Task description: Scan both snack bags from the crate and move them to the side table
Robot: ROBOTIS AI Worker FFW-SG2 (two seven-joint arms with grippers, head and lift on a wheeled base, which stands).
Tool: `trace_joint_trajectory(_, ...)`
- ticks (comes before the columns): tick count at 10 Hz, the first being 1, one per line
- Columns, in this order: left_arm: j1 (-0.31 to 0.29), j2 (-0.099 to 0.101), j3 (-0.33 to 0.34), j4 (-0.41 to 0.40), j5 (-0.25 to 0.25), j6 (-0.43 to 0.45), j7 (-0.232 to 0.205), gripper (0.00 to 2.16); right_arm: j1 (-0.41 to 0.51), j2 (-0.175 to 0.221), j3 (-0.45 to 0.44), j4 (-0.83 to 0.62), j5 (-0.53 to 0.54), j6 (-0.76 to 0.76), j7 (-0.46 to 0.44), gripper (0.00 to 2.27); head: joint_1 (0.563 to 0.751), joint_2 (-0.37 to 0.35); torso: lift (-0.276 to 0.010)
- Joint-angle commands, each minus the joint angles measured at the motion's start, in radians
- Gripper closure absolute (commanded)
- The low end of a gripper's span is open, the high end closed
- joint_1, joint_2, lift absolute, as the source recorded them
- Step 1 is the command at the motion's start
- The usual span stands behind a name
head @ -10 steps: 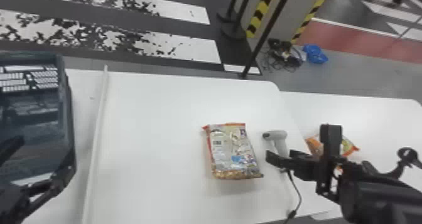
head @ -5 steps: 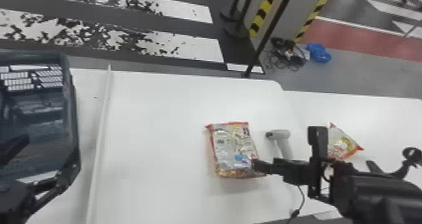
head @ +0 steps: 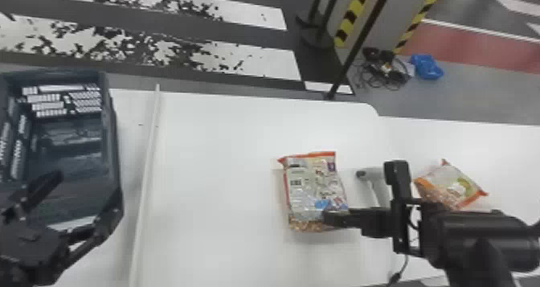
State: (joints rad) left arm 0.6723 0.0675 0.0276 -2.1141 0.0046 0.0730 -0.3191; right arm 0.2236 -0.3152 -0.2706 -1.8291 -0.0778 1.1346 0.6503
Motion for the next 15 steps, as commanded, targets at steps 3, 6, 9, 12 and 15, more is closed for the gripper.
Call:
trace_joint_trajectory(3,0.001,0.000,0.000,-0.003,0.000,0.000,0.000,0.14,-0.023,-0.007,0.056,0.034,0.089,0.009,0.055,2.22,0.695,-0.250,-0.075)
trace_joint_trajectory(6,0.001,0.000,0.002,-0.007,0.000,0.000,0.000,0.14,0.013,-0.007,0.011,-0.030,0.093,0.012,0.077,2.25,0.695,-0.256,-0.075)
trace_joint_trajectory(9,0.003,0.000,0.002,-0.009,0.000,0.000,0.000,0.14,0.045,-0.004,-0.130,-0.136,-0.014,0.049,0.089,2.25,0.695,-0.278,-0.075)
trace_joint_trajectory(12,0.003,0.000,0.002,-0.007,0.000,0.000,0.000,0.14,0.016,0.007,-0.259,-0.130,-0.086,0.046,0.074,2.25,0.695,-0.306,-0.075)
trace_joint_trajectory(15,0.003,0.000,0.002,-0.007,0.000,0.000,0.000,0.14,-0.066,-0.050,-0.369,-0.022,-0.134,0.031,0.028,2.25,0.695,-0.350,-0.075)
